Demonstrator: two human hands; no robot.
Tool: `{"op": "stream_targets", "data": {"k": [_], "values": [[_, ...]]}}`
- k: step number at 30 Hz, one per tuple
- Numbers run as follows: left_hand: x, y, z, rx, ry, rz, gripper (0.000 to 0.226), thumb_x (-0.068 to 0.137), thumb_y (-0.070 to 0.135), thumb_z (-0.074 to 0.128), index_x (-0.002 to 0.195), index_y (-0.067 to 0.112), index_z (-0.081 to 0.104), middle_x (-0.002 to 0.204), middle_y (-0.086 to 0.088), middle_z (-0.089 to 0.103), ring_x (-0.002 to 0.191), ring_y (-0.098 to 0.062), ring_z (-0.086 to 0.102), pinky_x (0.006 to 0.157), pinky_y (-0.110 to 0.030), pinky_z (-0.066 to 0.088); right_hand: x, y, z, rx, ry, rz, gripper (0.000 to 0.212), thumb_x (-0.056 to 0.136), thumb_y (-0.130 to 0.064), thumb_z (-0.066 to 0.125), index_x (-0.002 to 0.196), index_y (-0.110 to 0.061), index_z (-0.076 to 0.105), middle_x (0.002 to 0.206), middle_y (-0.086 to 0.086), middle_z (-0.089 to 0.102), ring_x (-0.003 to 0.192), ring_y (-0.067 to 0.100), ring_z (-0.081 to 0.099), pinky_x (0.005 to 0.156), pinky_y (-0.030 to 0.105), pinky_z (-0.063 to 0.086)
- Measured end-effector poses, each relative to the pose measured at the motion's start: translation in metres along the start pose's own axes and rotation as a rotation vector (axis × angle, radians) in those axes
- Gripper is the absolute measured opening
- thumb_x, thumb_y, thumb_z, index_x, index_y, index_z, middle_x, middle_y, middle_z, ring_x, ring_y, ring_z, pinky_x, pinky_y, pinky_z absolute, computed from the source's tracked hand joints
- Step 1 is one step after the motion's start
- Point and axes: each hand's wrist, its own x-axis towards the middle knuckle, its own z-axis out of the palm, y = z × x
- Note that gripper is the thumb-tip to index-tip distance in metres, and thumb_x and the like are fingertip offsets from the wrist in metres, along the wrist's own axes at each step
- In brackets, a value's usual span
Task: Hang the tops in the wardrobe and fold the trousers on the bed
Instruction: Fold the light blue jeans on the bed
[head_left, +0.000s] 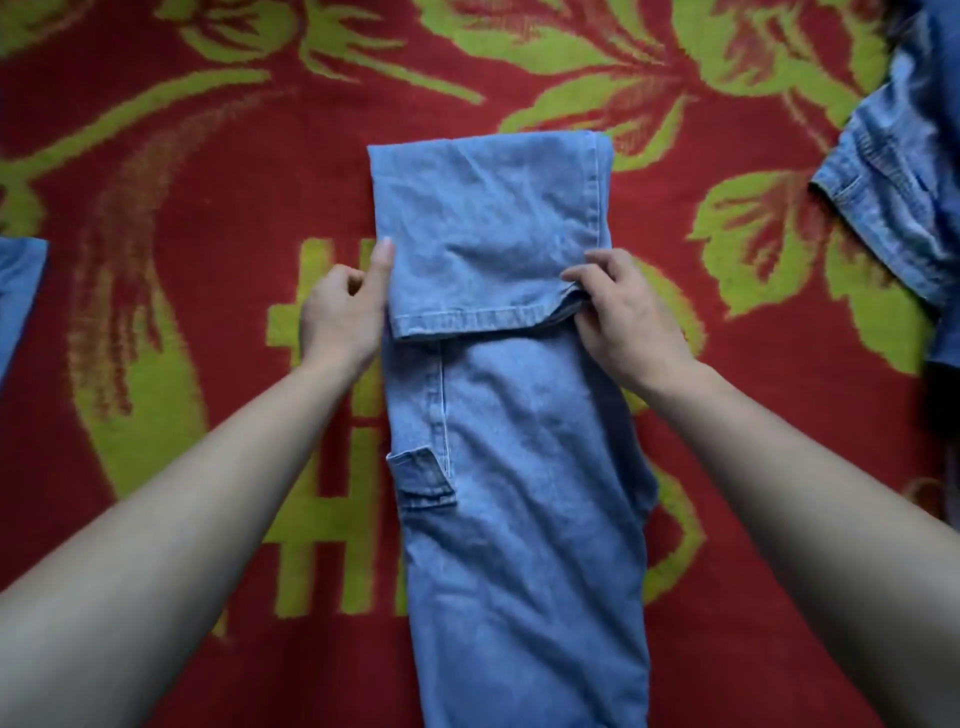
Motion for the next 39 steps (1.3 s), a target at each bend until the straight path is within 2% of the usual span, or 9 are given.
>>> {"op": "stream_targets", "data": {"k": [5,12,16,20,24,26,29,34,39], "values": [[-0.007,0.001,0.011,0.047,-0.047,-0.058,0.063,0.073,0.064,0.073,0.109,0.013,0.059,0.111,-0.002,0.065,0.100,-0.021,0.061,0.082,-0.035,0.049,-0.004,-0.001,0.001,-0.042,0.112,0.012,0.029,0.089,-0.014,0.059,0.117,-0.011,0.067,0.113,0.013,0.058,0.105,0.033,0.054,0.086,0.045,0.048],[-0.018,0.016,0.002,-0.286,-0.062,0.096,0.016,0.088,0.032,0.070,0.093,0.017,0.067,0.084,0.005,0.068,0.079,-0.012,0.064,0.077,-0.036,0.054,0.008,-0.016,-0.017,0.080,0.295,0.101,0.028,0.094,-0.022,0.050,0.118,-0.013,0.062,0.108,0.008,0.066,0.100,0.028,0.059,0.086,0.039,0.043],[-0.029,0.026,0.008,-0.479,-0.079,0.056,0.013,0.091,0.025,0.067,0.094,0.024,0.055,0.096,0.005,0.067,0.085,-0.009,0.064,0.078,-0.031,0.053,-0.004,-0.025,-0.024,0.105,0.391,0.013,0.029,0.091,-0.016,0.052,0.118,-0.012,0.064,0.110,0.007,0.066,0.101,0.026,0.060,0.087,0.034,0.045],[-0.042,0.007,0.024,-0.297,-0.074,-0.276,0.035,0.085,0.044,0.065,0.107,0.019,0.054,0.105,0.004,0.063,0.091,-0.014,0.062,0.074,-0.031,0.053,-0.024,-0.017,-0.007,0.069,0.115,0.053,0.037,0.088,-0.009,0.055,0.124,-0.013,0.062,0.120,0.012,0.058,0.110,0.031,0.055,0.091,0.042,0.048],[-0.041,-0.001,0.025,-0.157,-0.128,-0.353,0.062,0.085,0.058,0.059,0.123,0.011,0.050,0.120,-0.004,0.059,0.104,-0.024,0.062,0.084,-0.046,0.057,-0.029,-0.010,0.007,-0.034,-0.045,0.130,0.043,0.089,-0.008,0.054,0.130,-0.020,0.058,0.135,0.013,0.046,0.116,0.036,0.049,0.086,0.047,0.050],[-0.038,0.003,0.024,-0.305,-0.205,-0.401,0.057,0.087,0.056,0.060,0.119,0.009,0.056,0.114,-0.006,0.066,0.095,-0.023,0.067,0.068,-0.037,0.060,-0.026,-0.012,0.009,-0.034,-0.021,0.147,0.043,0.088,-0.007,0.053,0.129,-0.019,0.059,0.133,0.014,0.047,0.114,0.036,0.049,0.087,0.047,0.049],[-0.049,0.011,0.022,-0.605,-0.371,-0.459,0.025,0.094,0.041,0.062,0.095,0.016,0.064,0.072,-0.001,0.072,0.060,-0.014,0.068,0.049,-0.023,0.051,-0.025,-0.015,0.007,-0.053,0.016,0.116,0.040,0.088,-0.008,0.051,0.125,-0.018,0.063,0.129,0.013,0.053,0.111,0.036,0.054,0.085,0.045,0.048],[-0.065,0.010,0.024,-0.545,0.087,-0.143,0.027,0.078,0.022,0.066,0.063,0.024,0.043,0.057,0.012,0.043,0.053,-0.008,0.037,0.051,-0.025,0.033,-0.036,-0.014,-0.006,-0.036,0.424,0.014,0.023,0.084,-0.011,0.058,0.103,-0.016,0.072,0.107,0.012,0.060,0.095,0.032,0.057,0.076,0.037,0.045],[-0.080,-0.032,0.028,-0.020,-0.057,-0.136,0.025,0.086,0.037,0.066,0.079,0.014,0.063,0.078,-0.002,0.067,0.080,-0.026,0.064,0.069,-0.035,0.048,-0.065,-0.004,0.015,-0.099,-0.179,0.056,0.042,0.086,-0.018,0.055,0.127,-0.020,0.063,0.126,0.012,0.049,0.110,0.034,0.046,0.090,0.047,0.046]]}}
